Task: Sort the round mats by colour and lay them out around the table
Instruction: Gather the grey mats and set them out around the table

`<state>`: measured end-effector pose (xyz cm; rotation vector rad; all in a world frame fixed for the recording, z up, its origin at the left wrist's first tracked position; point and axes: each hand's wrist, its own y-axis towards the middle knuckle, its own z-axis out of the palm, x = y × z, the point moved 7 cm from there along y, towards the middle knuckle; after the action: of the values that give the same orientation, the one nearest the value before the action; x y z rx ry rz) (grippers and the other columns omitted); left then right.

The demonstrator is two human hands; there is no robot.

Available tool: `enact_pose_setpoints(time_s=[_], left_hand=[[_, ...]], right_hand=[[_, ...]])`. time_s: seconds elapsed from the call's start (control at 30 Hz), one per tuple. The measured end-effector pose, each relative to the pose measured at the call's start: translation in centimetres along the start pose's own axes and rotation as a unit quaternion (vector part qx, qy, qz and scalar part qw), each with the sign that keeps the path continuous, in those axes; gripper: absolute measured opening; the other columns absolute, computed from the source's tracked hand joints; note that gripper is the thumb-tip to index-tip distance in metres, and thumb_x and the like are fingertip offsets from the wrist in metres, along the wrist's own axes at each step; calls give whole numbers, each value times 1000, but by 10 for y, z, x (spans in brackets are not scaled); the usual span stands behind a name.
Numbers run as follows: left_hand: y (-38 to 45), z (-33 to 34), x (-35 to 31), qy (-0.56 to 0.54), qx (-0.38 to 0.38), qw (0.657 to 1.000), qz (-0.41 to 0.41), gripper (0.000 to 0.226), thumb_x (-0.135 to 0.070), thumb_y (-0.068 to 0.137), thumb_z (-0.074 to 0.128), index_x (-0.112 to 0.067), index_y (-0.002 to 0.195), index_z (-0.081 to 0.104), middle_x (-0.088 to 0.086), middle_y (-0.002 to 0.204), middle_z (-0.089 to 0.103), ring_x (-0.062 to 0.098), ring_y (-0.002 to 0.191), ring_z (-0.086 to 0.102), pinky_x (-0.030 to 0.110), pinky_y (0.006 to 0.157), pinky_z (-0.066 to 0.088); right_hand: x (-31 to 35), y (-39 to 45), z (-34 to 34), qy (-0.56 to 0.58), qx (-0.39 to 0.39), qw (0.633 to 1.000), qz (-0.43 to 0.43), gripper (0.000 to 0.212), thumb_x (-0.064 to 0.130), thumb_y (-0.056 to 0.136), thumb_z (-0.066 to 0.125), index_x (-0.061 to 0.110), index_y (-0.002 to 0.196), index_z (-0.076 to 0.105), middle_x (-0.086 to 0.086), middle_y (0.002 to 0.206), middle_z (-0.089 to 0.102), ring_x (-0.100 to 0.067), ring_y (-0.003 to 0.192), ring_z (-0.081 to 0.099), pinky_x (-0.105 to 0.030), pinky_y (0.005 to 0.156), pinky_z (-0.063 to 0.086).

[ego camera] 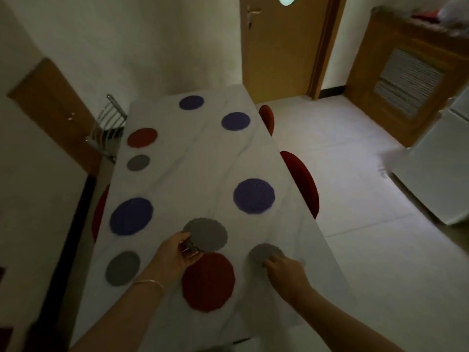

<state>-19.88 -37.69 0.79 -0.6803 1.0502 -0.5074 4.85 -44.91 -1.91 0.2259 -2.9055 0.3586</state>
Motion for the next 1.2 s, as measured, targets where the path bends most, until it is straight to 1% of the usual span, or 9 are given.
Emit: enact_pose_setpoints(time_s=[0.17,0.4,0.53,0.67,0.77,0.93,1.07,1.17,1.2], left_hand=[[-38,-23,33,-52,-58,997,18,26,-11,92,54,-3,117,58,20,113,61,34,97,61,38,56,60],[-64,-36,60,-87,-93,991,45,16,-10,93,52,-5,101,65,18,103,65,35,92,63,38,55,60],[-73,-33,72,-88,-113,989,41,15,-9,93,52,-5,101,63,17,102,64,34,91,61,42,63,56],[-79,-25,79,-104,-106,989,28,15,-8,93,51,-2,101,62,18,101,63,35,91,61,37,53,59],[-80,-18,77,-107,-94,990,26,15,-7,92,51,-3,100,63,18,101,64,34,91,61,37,52,60],[-76,0,72,-100,-71,992,20,18,-8,92,52,-3,105,62,19,104,64,34,91,62,36,52,59],[-64,27,67,-95,-35,995,15,16,-9,93,50,-4,101,63,17,97,67,33,89,62,36,51,59],[-51,58,66,-86,16,996,10,19,-10,93,49,-4,104,64,16,89,74,31,87,65,36,55,59],[-46,71,66,-79,31,996,6,21,-10,93,49,-4,106,64,17,92,73,31,87,65,35,55,59]], right_hand=[[-6,-6,11,-25,38,998,-48,37,12,91,41,20,125,53,-4,125,55,-24,108,55,-36,82,50],[-12,-12,24,-26,53,996,-67,36,12,92,41,19,125,53,-4,129,53,-23,112,52,-34,80,47],[-13,-15,26,-23,57,995,-76,35,14,92,41,19,123,55,-4,130,52,-22,114,51,-32,79,48],[-10,-19,30,-34,69,994,-80,34,14,90,41,17,121,54,-3,132,47,-23,113,50,-32,74,48],[-11,-22,23,-32,63,994,-86,38,15,89,41,20,126,48,-2,133,46,-22,114,49,-33,75,49],[-12,-24,-2,1,3,996,-88,34,24,90,49,22,124,48,-3,135,46,-17,112,50,-27,85,51],[-14,-26,-32,41,-49,996,-68,51,34,85,61,23,131,43,0,142,41,-16,119,48,-29,92,50],[-14,-29,-73,83,-151,984,-47,46,29,88,60,23,131,47,1,141,46,-14,121,49,-26,92,49],[-14,-30,-88,100,-188,976,-43,44,27,88,61,21,129,49,0,138,50,-15,119,52,-25,91,48]])
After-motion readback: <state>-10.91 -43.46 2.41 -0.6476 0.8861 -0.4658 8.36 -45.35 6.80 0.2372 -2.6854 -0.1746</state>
